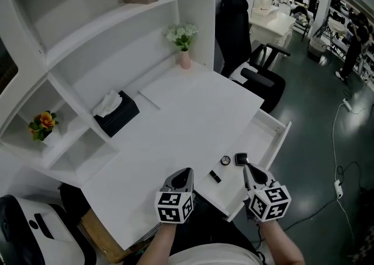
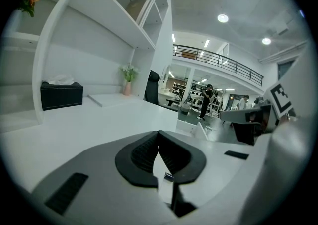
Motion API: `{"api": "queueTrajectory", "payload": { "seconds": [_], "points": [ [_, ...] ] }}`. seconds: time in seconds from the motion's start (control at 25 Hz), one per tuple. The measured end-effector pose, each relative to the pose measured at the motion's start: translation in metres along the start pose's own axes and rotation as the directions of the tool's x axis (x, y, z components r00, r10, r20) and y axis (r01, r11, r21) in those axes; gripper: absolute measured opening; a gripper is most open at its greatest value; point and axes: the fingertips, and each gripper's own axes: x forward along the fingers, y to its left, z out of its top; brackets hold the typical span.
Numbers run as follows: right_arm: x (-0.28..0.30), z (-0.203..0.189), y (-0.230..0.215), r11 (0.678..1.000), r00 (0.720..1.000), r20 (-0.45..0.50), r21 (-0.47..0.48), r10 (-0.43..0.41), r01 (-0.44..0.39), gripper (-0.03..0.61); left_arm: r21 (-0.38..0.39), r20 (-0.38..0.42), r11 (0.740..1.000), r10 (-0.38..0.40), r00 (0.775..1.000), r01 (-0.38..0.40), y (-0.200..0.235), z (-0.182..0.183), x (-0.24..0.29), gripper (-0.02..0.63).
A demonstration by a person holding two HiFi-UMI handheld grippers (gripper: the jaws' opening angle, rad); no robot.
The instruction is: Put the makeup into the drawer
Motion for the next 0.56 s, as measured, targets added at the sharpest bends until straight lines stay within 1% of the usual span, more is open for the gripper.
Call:
{"api": "queueTrajectory", "payload": {
  "seconds": [0.56],
  "points": [
    [-0.0059,0.0047,0.0014,1.0,1.0,0.009,-0.005,-0.026,0.026,0.002,-0.004,0.007,1.0,-0.019,1.0,0.019,-0.0005,-0.0009,-0.0039,0.003]
  ]
}}
